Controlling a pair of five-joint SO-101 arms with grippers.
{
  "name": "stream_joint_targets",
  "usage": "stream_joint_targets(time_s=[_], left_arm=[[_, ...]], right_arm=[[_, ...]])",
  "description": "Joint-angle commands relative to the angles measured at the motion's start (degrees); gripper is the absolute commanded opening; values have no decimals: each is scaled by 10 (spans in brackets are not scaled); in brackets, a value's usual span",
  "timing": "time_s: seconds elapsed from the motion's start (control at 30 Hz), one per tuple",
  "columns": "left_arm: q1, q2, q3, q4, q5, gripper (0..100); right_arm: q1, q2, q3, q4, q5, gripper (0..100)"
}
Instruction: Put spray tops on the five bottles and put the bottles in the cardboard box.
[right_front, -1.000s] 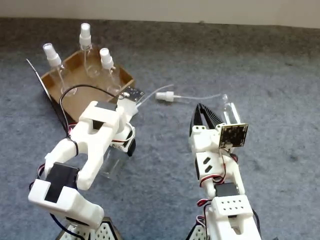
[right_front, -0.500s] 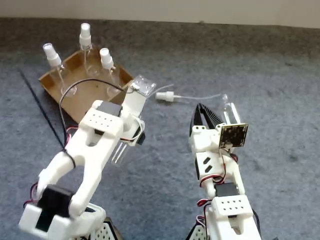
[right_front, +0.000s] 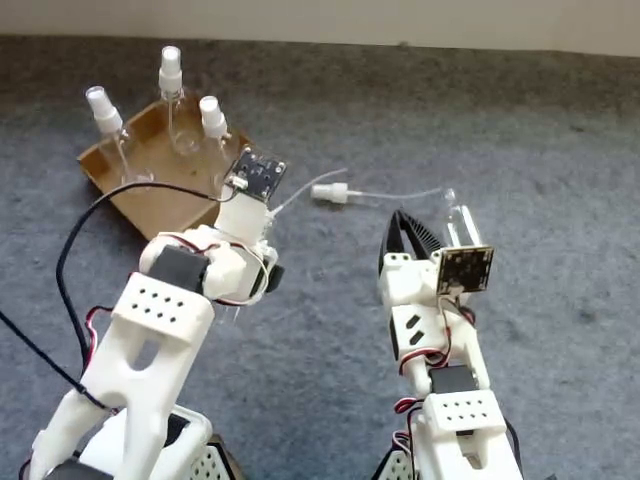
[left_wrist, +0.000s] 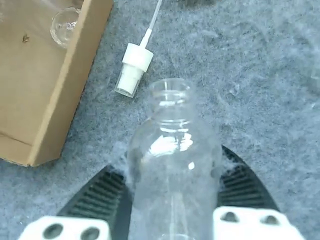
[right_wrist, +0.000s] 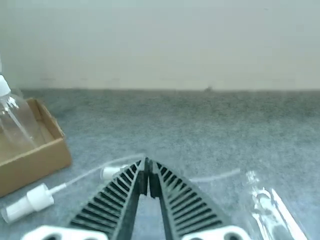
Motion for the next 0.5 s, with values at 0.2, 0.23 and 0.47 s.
stream_joint_targets(time_s=[0.2,0.23,0.47], left_arm=[[7,-103,86,-63,84,56],[7,-115,95,-68,94,56],[-33,-186,138,-78,89,56]], right_arm=[[-2,-2,-121,327,5,4],[-2,-2,-145,357,6,4],[-4,-1,-292,505,92,4]])
